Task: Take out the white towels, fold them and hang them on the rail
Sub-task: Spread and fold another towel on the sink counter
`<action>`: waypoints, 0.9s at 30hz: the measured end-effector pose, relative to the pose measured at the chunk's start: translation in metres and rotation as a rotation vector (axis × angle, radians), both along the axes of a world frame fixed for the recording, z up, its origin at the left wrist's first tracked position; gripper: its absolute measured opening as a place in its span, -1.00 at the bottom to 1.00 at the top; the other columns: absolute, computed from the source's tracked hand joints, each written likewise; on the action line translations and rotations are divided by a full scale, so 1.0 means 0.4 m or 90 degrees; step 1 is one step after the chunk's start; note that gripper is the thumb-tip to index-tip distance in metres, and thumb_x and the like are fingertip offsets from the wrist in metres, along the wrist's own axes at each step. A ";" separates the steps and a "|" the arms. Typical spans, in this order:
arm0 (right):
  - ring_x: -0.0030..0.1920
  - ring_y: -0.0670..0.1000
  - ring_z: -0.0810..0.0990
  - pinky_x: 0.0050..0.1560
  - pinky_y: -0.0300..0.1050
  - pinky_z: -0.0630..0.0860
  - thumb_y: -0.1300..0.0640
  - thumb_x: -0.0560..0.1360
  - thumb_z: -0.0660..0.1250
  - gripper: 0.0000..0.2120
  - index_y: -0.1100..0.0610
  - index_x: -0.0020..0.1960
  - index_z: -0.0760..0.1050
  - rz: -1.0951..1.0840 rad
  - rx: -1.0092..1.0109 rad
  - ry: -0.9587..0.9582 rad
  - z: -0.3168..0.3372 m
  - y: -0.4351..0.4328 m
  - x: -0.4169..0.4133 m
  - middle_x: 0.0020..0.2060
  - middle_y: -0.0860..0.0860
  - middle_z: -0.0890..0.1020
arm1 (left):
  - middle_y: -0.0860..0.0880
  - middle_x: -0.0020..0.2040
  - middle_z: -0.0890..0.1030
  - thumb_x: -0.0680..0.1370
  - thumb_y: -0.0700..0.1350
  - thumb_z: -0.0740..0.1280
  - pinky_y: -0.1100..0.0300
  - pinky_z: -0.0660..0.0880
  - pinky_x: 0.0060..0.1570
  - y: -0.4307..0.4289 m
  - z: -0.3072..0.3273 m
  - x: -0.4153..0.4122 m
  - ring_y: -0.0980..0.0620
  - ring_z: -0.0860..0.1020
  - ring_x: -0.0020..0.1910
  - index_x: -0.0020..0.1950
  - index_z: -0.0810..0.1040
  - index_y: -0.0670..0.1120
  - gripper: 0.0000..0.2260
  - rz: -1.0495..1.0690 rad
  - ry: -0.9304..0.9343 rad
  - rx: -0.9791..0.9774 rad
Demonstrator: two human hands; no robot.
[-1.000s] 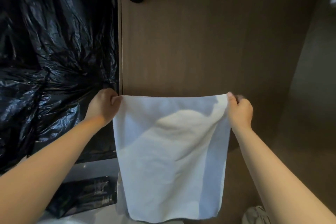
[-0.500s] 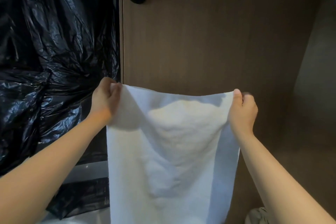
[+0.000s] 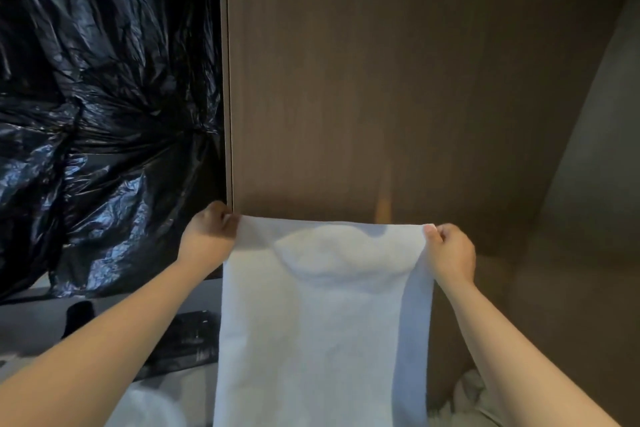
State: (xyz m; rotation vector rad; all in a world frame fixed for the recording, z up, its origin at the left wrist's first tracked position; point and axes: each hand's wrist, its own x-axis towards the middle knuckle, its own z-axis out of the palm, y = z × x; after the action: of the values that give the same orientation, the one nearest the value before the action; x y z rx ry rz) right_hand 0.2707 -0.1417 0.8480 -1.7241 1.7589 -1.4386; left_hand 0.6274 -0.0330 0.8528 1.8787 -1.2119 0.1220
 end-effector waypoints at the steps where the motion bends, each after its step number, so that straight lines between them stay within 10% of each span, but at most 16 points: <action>1: -0.26 -0.03 0.48 -0.37 -0.25 0.26 0.02 0.63 0.22 -0.76 0.15 -0.10 0.49 0.002 0.000 0.004 -0.006 0.001 -0.001 -0.32 -0.08 0.48 | 0.03 -0.29 0.48 0.61 -0.10 0.21 0.26 0.28 -0.39 0.002 -0.001 -0.004 0.14 0.44 -0.33 0.00 0.47 -0.13 -0.89 -0.003 0.007 -0.006; 16: -0.31 -0.09 0.48 -0.38 -0.36 0.37 0.04 0.60 0.28 -0.78 0.07 -0.20 0.51 0.119 -0.215 -0.203 -0.029 0.213 0.103 -0.35 -0.06 0.54 | -0.09 -0.25 0.62 0.60 -0.06 0.29 0.08 0.56 -0.26 0.147 -0.001 -0.189 -0.05 0.61 -0.30 -0.10 0.51 -0.09 -0.87 -0.101 0.242 -0.131; 27: -0.24 -0.13 0.58 -0.26 -0.46 0.43 0.16 0.51 0.42 -0.90 0.05 -0.18 0.62 0.230 -0.142 -0.271 -0.115 0.396 0.190 -0.29 -0.11 0.63 | -0.26 -0.25 0.61 0.56 -0.18 0.37 0.28 0.55 -0.42 0.241 -0.104 -0.337 0.05 0.58 -0.44 -0.12 0.54 -0.22 -0.88 -0.166 0.468 -0.150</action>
State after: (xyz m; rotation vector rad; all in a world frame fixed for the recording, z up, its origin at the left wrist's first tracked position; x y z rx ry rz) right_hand 0.3466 0.0169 0.8020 -1.5781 1.0452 -1.7183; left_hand 0.4925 0.0636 0.8113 1.3523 -0.8615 -0.5062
